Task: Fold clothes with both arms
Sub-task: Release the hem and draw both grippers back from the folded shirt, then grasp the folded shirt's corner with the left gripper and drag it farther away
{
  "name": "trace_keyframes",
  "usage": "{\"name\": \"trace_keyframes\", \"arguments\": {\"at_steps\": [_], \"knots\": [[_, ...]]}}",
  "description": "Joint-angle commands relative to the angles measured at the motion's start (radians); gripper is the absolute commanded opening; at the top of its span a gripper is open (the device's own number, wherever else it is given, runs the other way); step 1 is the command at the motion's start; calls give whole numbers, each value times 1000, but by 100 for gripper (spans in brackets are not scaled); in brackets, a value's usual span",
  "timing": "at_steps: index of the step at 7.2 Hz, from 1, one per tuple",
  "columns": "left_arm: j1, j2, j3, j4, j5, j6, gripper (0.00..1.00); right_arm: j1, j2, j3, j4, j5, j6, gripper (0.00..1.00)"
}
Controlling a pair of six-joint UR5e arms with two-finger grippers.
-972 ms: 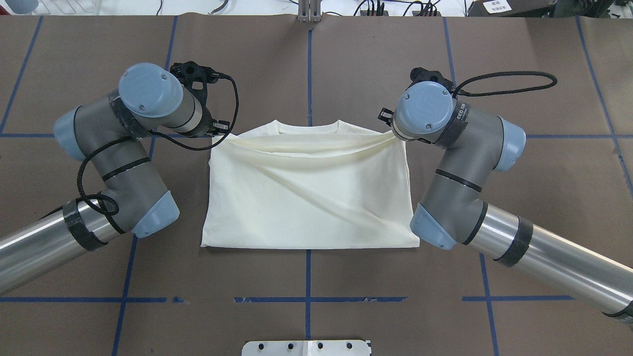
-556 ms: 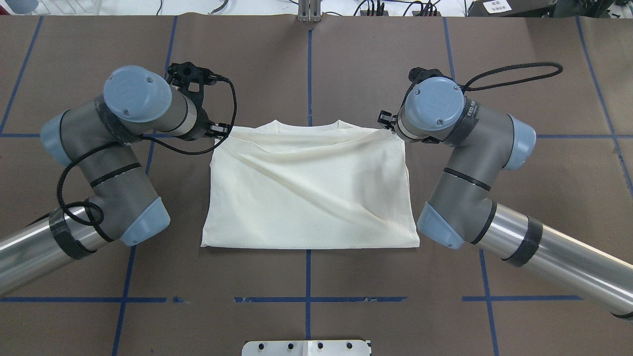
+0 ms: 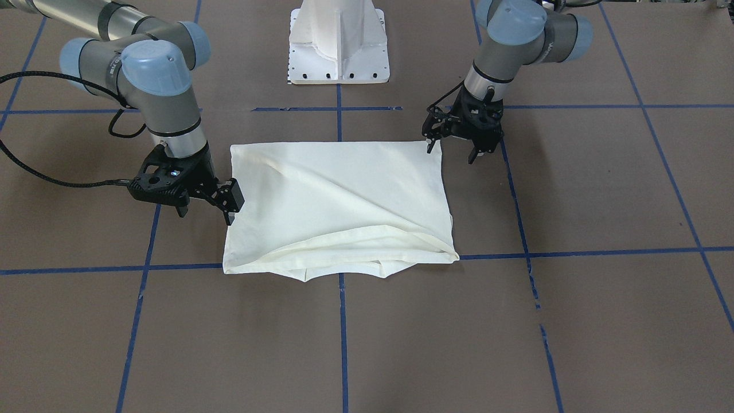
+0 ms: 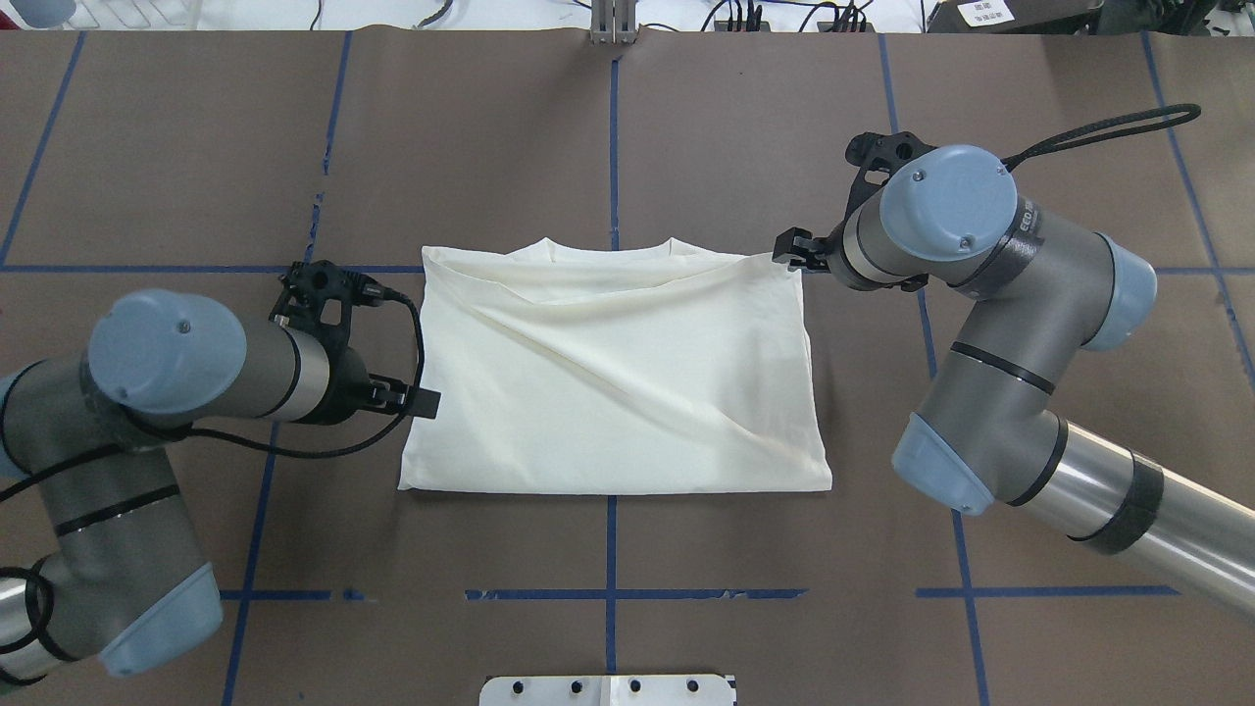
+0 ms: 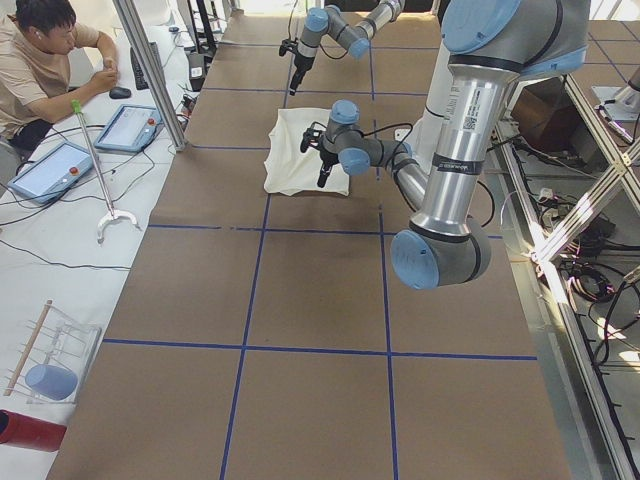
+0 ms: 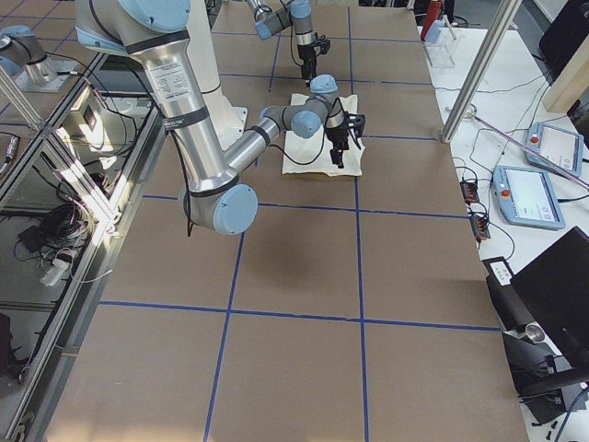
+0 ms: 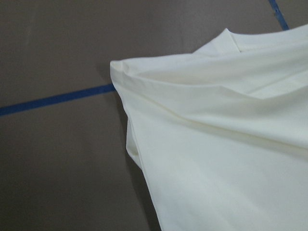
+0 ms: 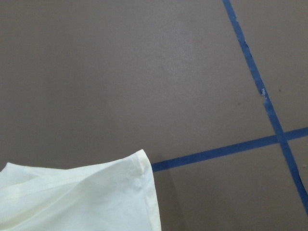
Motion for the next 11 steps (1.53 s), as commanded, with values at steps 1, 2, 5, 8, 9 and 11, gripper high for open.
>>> {"name": "trace_keyframes", "arguments": {"at_steps": [1, 2, 5, 8, 9, 11], "knots": [[133, 59, 6, -85, 97, -180, 69, 0, -2, 4, 0, 0, -1, 100], [137, 56, 27, -87, 97, -188, 65, 0, -1, 5, 0, 0, -1, 100], [137, 45, 41, -87, 97, -191, 57, 2, -1, 5, 0, -1, 0, 100], [138, 45, 41, -88, 95, -193, 0, 2, -1, 5, 0, -1, 0, 100], [138, 45, 40, -87, 97, -188, 0, 0, -1, 5, 0, -1, 2, 100], [82, 56, 12, -82, 95, -69, 0, 0, -2, 5, 0, -1, 2, 100]]}}
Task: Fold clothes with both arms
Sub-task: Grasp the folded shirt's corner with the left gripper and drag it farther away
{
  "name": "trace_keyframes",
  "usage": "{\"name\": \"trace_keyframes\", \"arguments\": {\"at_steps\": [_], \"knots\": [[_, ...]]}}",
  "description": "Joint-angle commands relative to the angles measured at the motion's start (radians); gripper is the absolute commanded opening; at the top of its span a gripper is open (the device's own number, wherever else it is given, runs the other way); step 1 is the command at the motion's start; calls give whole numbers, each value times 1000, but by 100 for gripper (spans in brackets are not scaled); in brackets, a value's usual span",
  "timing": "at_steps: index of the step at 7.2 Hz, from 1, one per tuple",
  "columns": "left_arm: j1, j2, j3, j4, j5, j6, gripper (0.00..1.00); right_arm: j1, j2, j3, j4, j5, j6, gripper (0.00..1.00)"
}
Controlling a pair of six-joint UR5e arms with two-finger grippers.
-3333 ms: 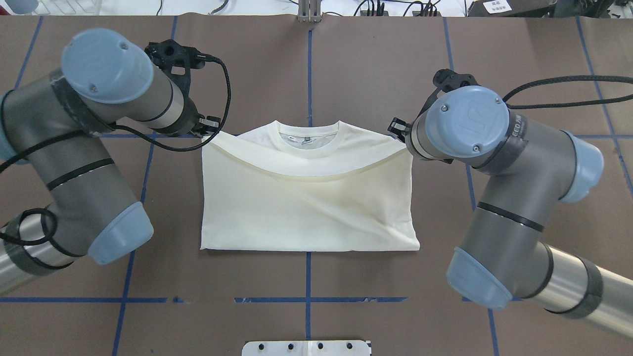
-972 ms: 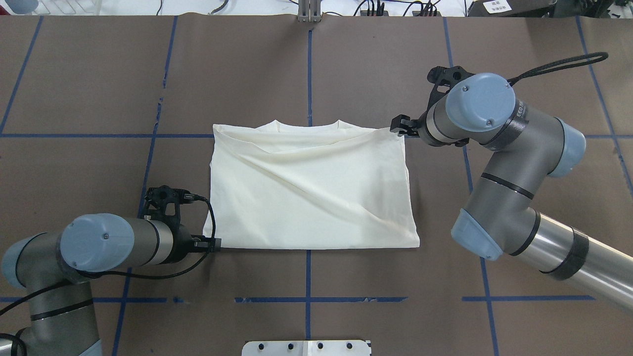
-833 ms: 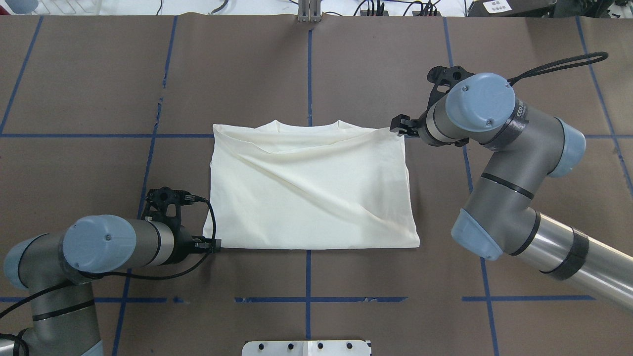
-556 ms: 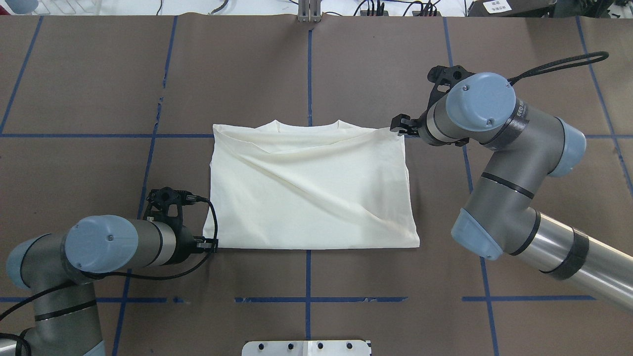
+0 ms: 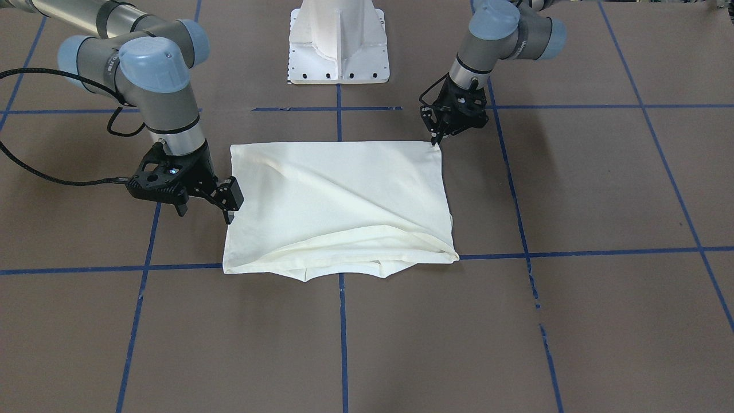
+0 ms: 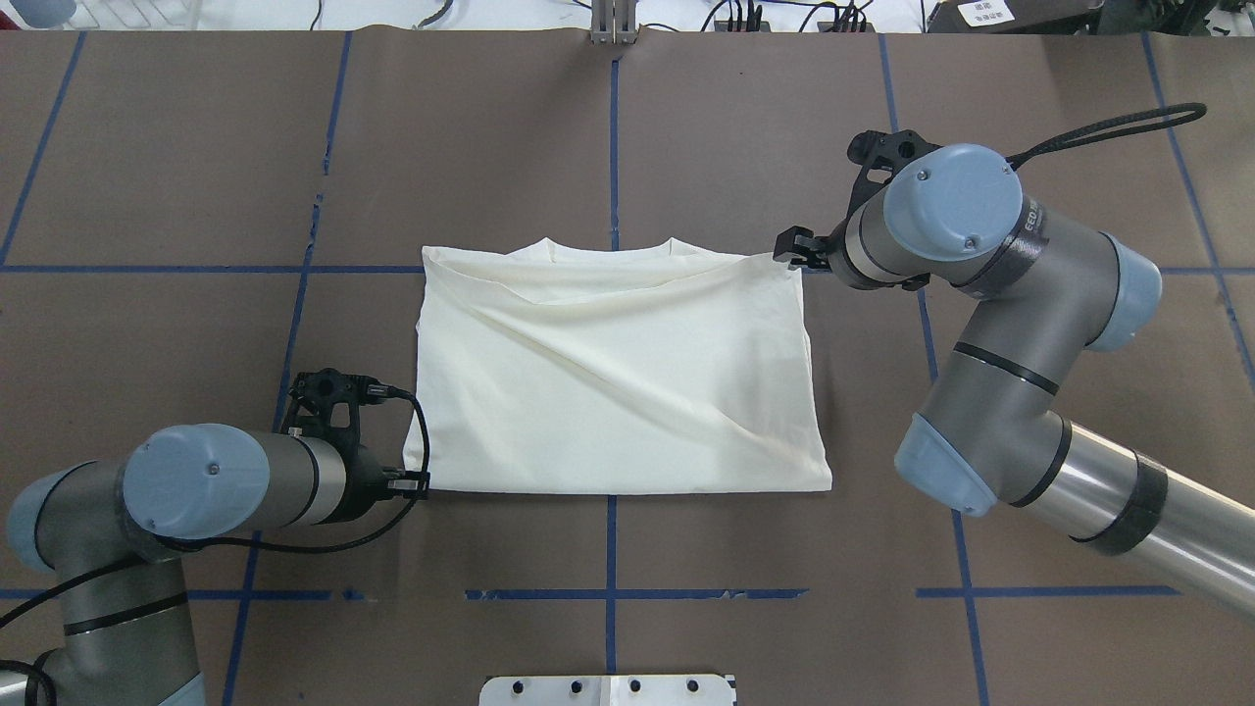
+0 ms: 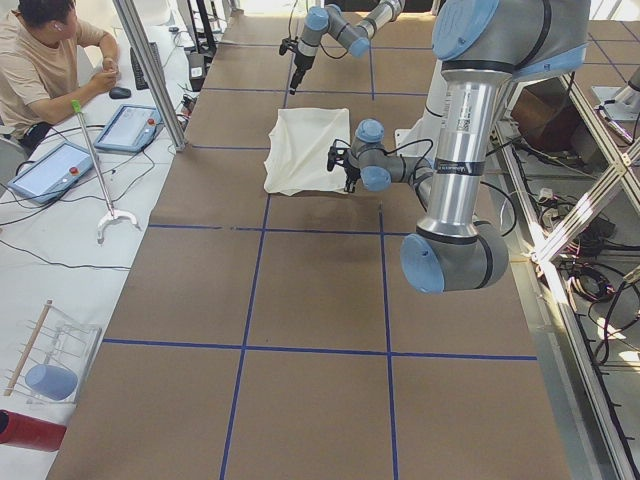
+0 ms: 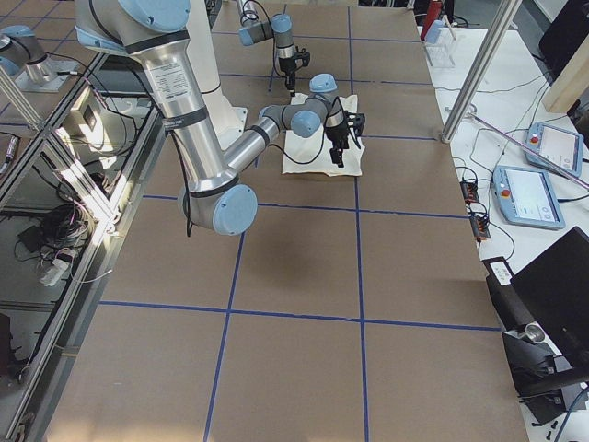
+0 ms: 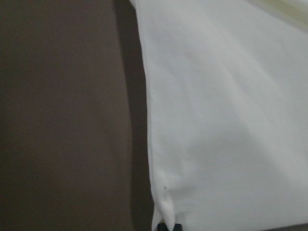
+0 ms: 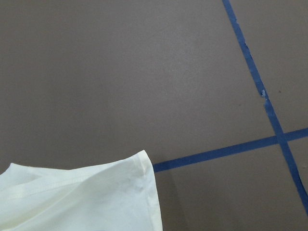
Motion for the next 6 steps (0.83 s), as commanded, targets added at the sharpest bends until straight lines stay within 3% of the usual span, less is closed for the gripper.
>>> {"name": "trace_keyframes", "arguments": {"at_steps": [1, 3, 4, 6], "knots": [[-130, 4, 8, 8, 2, 211, 0, 0, -1, -2, 0, 0, 0, 100], [-308, -28, 136, 0, -5, 389, 0, 0, -1, 5, 0, 0, 9, 100], [-378, -140, 253, 2, -2, 458, 0, 0, -3, 8, 0, 0, 11, 100], [-455, -459, 667, -41, 2, 467, 0, 0, -4, 32, -2, -2, 23, 100]]}}
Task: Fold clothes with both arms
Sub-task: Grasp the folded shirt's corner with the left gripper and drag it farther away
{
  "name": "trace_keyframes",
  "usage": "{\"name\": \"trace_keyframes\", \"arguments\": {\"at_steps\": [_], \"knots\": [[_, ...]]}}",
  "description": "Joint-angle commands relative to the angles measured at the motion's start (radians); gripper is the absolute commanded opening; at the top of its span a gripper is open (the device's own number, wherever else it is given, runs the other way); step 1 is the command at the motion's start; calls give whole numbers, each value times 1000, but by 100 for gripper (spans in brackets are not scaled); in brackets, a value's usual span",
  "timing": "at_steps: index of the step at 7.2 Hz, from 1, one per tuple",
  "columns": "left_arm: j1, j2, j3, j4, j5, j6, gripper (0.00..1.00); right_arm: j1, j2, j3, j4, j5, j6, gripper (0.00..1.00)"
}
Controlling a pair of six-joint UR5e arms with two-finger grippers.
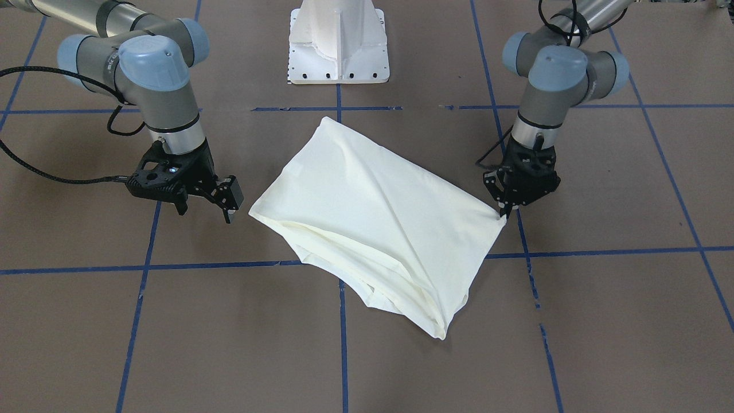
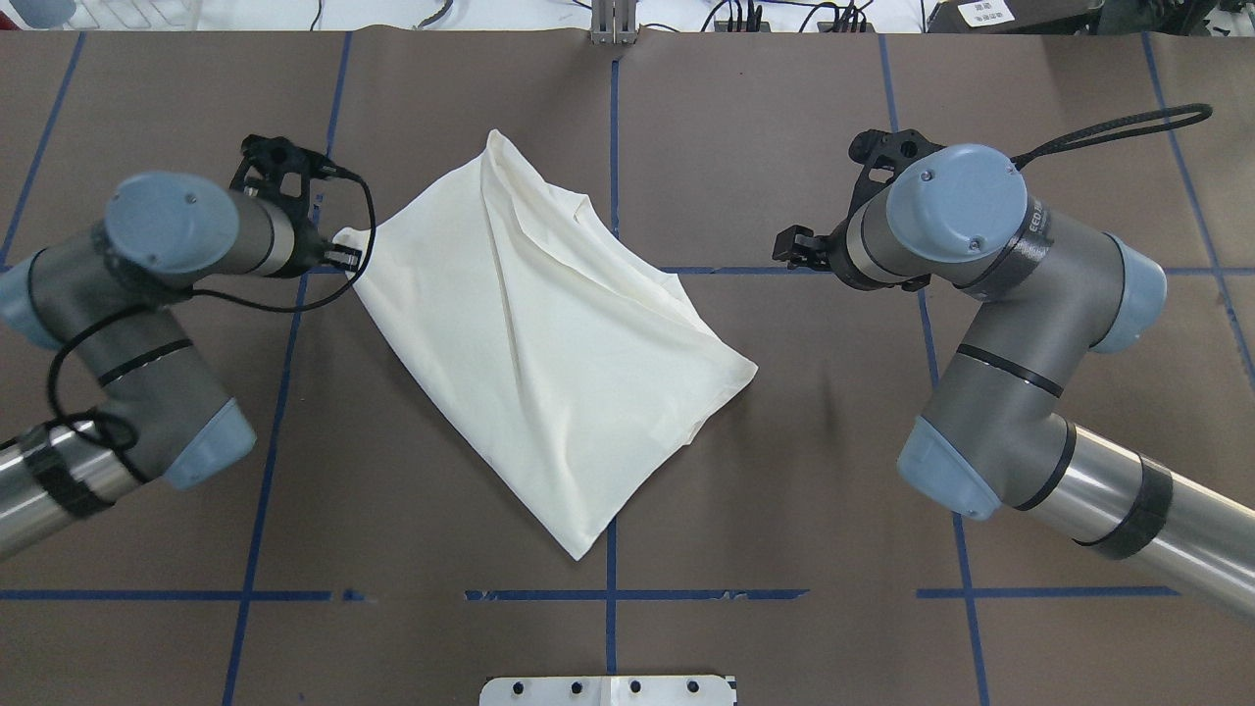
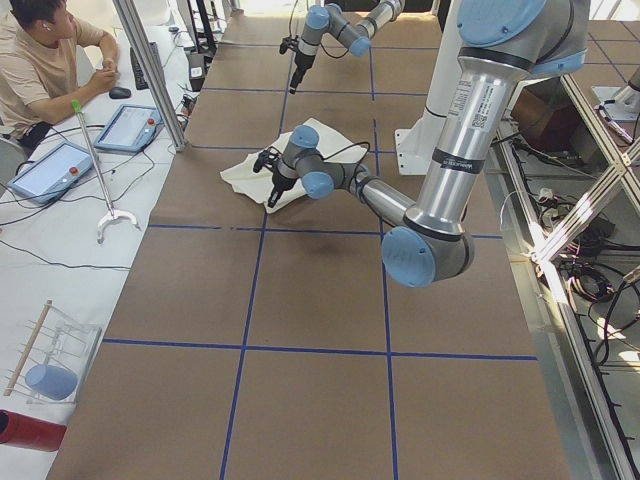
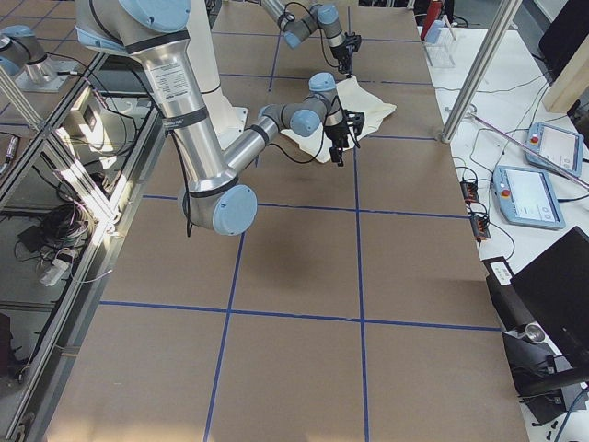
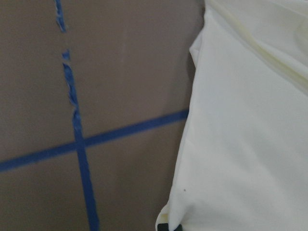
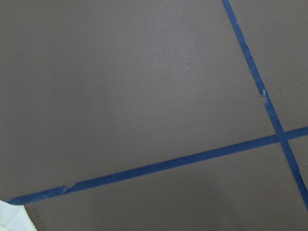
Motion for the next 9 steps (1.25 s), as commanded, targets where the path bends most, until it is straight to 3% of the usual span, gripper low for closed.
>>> {"name": "trace_keyframes", "arguments": {"at_steps": [1, 2, 4, 5, 7, 8, 9], "knots": [[-73, -308, 456, -153, 4, 17, 0, 0, -8, 37, -9, 1, 17, 100], [-76, -427, 656, -265, 14, 15, 0, 2, -23, 73, -13, 1, 20, 100], [-140, -426, 676, -285, 11, 84, 0, -5, -32, 94, -14, 1, 45, 100], [-142, -361, 632, -330, 8, 101, 99, -24, -23, 88, -12, -4, 66, 100], [-148, -220, 400, -341, -170, 110, 100, -70, 46, 40, 0, -10, 155, 100], [-149, -169, 317, -340, -186, 107, 100, -84, 127, -35, 2, -22, 230, 97], [-148, -141, 275, -341, -187, 100, 100, -109, 212, -127, 14, -84, 296, 86]]}}
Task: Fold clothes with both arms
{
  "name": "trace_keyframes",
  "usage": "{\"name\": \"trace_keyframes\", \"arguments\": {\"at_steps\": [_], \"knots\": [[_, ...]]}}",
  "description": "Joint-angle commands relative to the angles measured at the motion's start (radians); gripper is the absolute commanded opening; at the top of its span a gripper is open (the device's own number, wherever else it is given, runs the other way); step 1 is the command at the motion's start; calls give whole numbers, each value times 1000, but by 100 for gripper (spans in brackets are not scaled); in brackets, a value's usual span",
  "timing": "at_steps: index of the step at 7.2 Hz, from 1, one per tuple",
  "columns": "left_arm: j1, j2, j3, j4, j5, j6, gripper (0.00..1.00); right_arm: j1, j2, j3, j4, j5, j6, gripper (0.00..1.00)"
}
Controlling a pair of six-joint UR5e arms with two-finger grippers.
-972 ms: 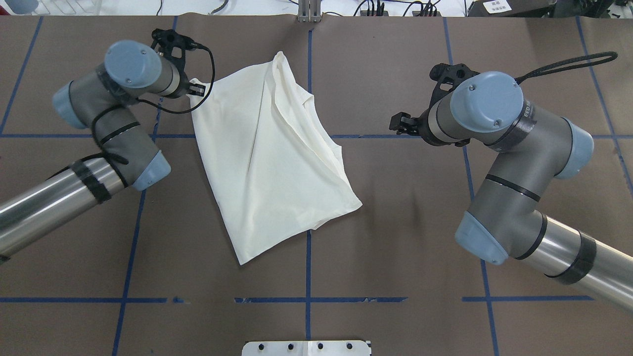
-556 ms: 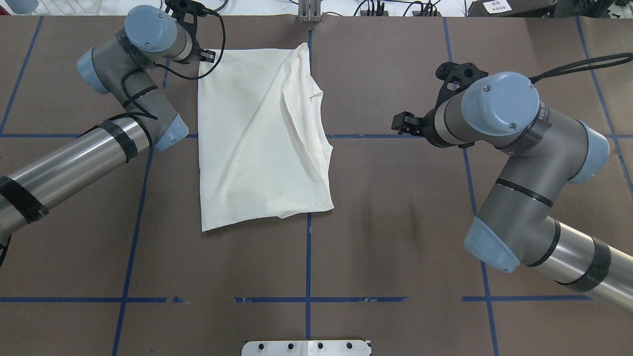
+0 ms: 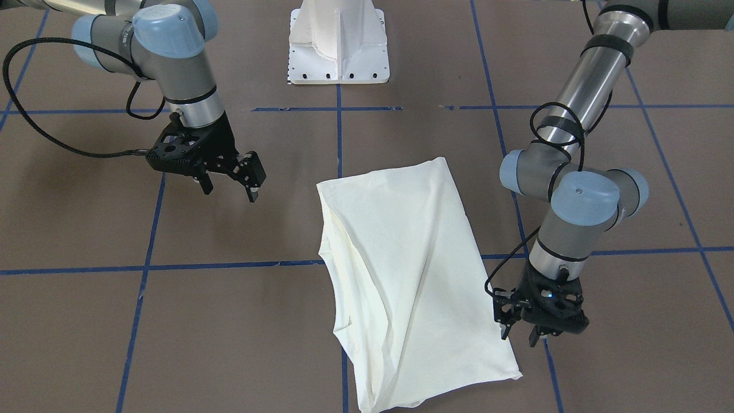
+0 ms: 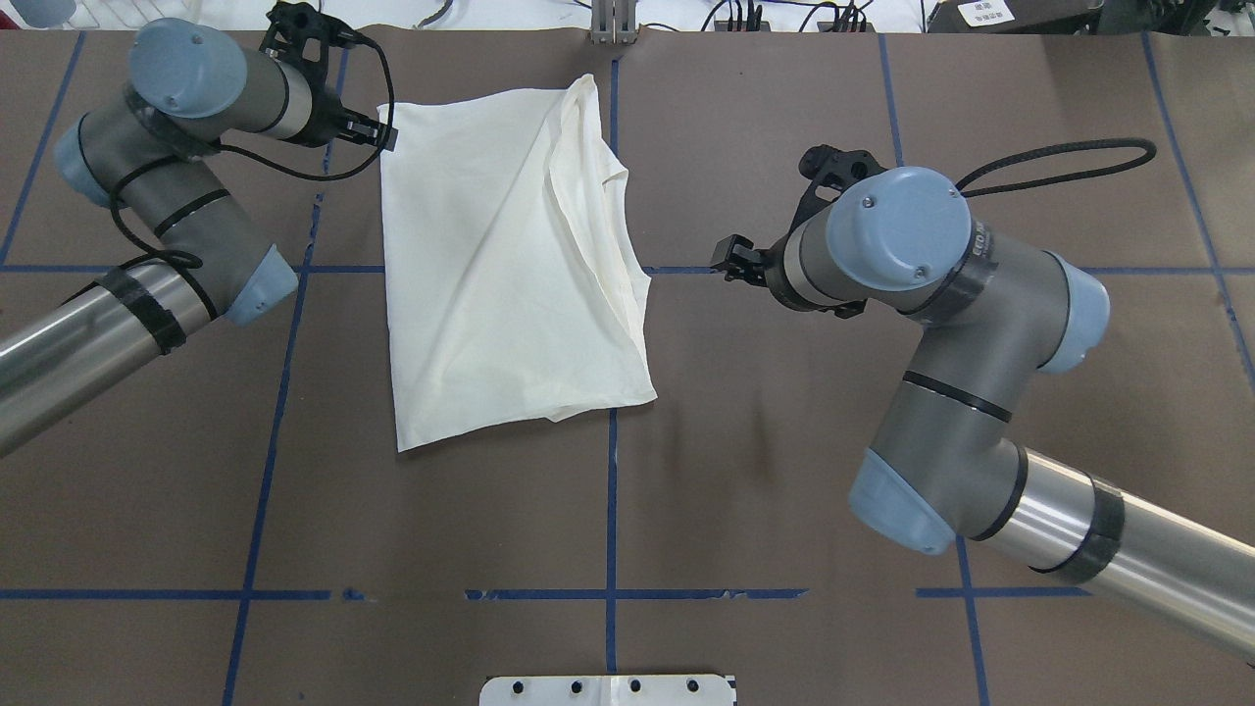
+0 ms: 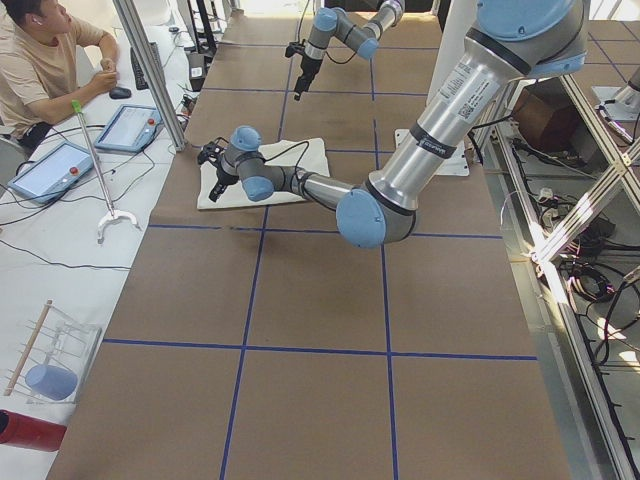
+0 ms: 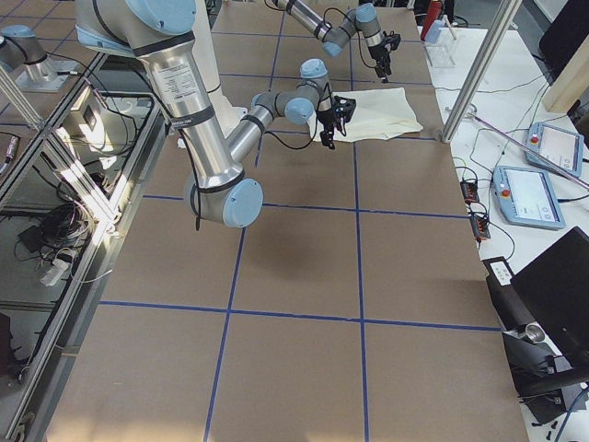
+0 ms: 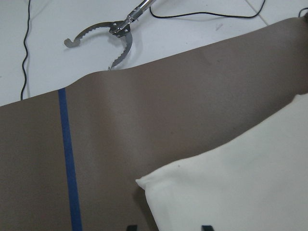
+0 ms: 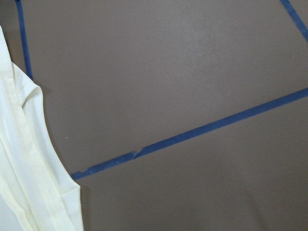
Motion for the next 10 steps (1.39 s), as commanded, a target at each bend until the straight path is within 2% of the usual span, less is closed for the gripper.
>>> {"name": "trace_keyframes", "arguments": {"at_steps": [1, 2, 3, 6, 8, 10], "knots": [[3, 56, -86, -1, -17, -11, 100, -47, 135, -202, 111, -107, 156, 80], [6, 64, -86, -1, -17, -11, 100, -58, 162, -294, 194, -120, 166, 78], [9, 64, -86, -1, -16, -12, 100, -70, 204, -358, 207, -143, 168, 78], [14, 70, -84, -4, -16, -63, 100, -116, 237, -416, 208, -207, 188, 73], [15, 70, -84, -6, -16, -63, 100, -127, 259, -448, 208, -210, 199, 64], [15, 71, -84, -6, -16, -63, 100, -136, 259, -456, 205, -224, 202, 59]]}}
